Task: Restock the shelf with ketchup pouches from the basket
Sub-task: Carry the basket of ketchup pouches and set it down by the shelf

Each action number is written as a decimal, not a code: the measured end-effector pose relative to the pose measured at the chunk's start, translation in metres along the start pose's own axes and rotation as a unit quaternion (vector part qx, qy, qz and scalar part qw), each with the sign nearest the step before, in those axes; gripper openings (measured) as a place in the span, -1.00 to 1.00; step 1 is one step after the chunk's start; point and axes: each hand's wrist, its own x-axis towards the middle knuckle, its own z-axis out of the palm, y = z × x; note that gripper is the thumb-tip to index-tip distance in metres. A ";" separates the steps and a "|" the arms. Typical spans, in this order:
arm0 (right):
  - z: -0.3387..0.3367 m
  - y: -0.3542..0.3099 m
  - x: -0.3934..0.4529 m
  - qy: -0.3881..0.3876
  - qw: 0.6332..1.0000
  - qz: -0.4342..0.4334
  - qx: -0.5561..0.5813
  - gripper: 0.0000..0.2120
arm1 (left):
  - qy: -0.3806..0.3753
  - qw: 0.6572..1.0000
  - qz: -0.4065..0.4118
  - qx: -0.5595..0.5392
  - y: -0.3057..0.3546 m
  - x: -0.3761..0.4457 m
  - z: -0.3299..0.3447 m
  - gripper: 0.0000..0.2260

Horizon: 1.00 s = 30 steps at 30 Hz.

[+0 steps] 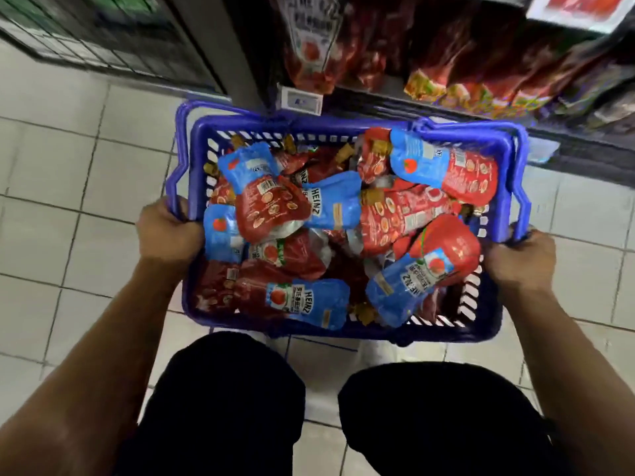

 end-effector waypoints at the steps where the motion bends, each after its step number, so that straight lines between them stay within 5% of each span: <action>1: 0.012 0.010 0.004 -0.006 1.000 0.017 -0.003 -0.75 | -0.010 1.000 -0.005 -0.003 -0.011 0.005 0.012 -0.89; 9: 0.039 0.031 0.018 -0.026 0.998 0.050 0.031 -0.83 | -0.017 0.998 -0.036 0.042 -0.045 0.029 0.033 -0.80; 14: -0.004 -0.001 -0.002 -0.072 0.989 0.127 -0.024 -0.63 | -0.150 0.972 -0.166 -0.066 -0.012 0.014 0.009 -0.84; 17: -0.039 -0.024 -0.043 -0.028 0.991 0.111 -0.069 -0.56 | -0.072 0.977 -0.198 -0.038 0.016 -0.004 -0.014 -0.76; 19: -0.050 -0.040 -0.076 -0.075 0.988 0.133 -0.041 -0.63 | -0.050 0.982 -0.182 0.000 0.047 -0.017 -0.022 -0.71; 23: -0.024 -0.069 -0.118 -0.184 0.951 0.235 0.081 -0.68 | -0.134 0.967 -0.215 -0.005 0.106 -0.028 0.008 -0.42; 30: 0.039 -0.078 -0.098 -0.129 0.922 0.347 0.114 -0.13 | -0.169 0.951 -0.258 -0.019 0.126 -0.005 0.068 -0.12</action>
